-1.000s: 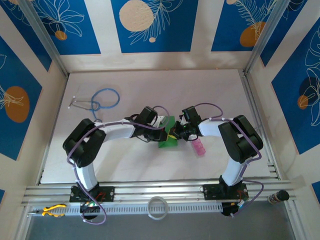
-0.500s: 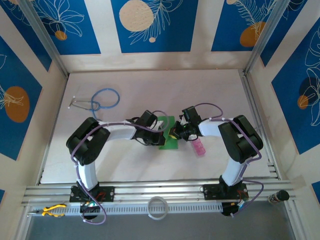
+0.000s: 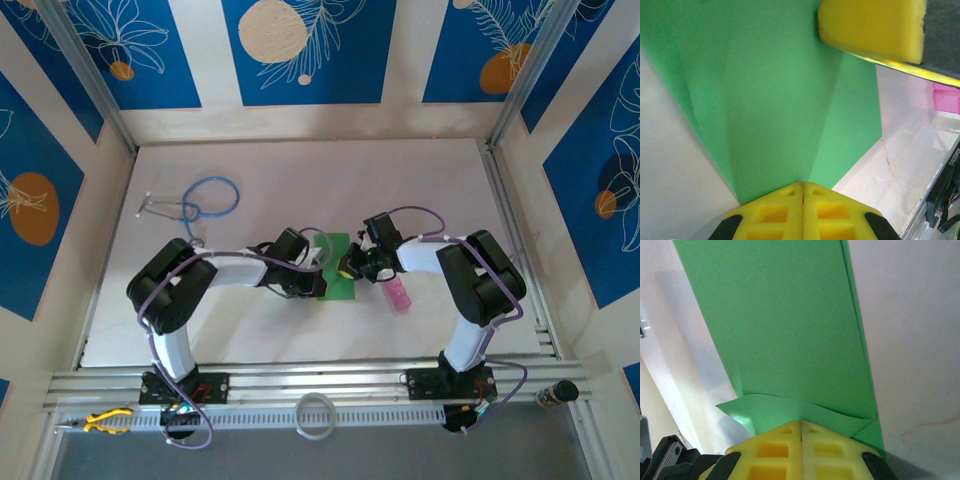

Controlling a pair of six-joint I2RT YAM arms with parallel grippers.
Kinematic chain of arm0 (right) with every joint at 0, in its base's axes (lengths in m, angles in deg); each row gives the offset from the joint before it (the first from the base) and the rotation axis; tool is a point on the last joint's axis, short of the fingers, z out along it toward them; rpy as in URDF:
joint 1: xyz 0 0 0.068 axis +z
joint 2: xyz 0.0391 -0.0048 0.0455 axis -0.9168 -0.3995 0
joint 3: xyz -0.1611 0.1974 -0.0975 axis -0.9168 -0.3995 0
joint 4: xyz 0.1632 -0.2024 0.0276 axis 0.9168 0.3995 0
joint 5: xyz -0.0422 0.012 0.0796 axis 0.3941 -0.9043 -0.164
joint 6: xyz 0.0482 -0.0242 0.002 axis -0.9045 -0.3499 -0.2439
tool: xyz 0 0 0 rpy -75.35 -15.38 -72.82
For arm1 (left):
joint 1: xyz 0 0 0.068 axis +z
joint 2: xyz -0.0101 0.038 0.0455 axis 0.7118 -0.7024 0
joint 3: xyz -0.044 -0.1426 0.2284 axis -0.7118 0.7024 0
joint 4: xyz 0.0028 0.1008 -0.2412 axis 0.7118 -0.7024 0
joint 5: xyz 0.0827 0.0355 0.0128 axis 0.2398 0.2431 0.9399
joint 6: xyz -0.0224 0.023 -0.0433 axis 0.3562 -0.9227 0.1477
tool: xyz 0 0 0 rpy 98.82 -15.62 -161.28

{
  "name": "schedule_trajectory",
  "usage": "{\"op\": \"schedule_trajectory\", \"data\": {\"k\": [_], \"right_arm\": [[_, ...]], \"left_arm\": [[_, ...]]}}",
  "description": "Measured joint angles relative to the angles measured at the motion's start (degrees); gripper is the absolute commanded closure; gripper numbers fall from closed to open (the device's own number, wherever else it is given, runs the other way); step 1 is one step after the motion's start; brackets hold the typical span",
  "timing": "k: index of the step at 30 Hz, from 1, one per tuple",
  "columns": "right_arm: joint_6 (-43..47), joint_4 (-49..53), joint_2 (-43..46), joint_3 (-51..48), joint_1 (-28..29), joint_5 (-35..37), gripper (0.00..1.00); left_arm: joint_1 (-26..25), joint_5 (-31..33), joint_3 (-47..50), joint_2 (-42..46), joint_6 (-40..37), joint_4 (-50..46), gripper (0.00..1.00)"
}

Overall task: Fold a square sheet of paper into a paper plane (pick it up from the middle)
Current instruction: Fold the triangle a second time at the center of the table.

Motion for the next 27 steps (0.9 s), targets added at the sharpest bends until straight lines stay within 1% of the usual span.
{"op": "schedule_trajectory", "data": {"k": [4,8,12,18,22,27], "right_arm": [[0.26,0.46,0.0,0.07,0.0,-0.48,1.0],[0.42,0.52,0.0,0.07,0.11,-0.55,1.0],[0.42,1.03,-0.11,0.44,0.22,-0.52,1.0],[0.52,1.14,-0.5,0.92,0.33,-0.5,1.0],[0.85,1.14,-0.63,0.98,0.33,-0.55,1.0],[0.85,1.14,-0.74,1.22,0.37,-0.52,1.0]], "left_arm": [[0.0,-0.35,2.62,1.46,1.44,2.08,0.93],[-0.11,-1.42,4.11,2.8,2.32,1.44,0.92],[-0.33,-1.97,4.24,4.68,2.99,-0.87,0.91],[0.28,-0.87,3.17,9.46,3.17,-1.11,0.89],[1.29,-0.87,0.5,7.89,3.3,-0.11,0.9],[1.68,-0.9,-2.36,2.4,3.58,1.62,0.9]]}}
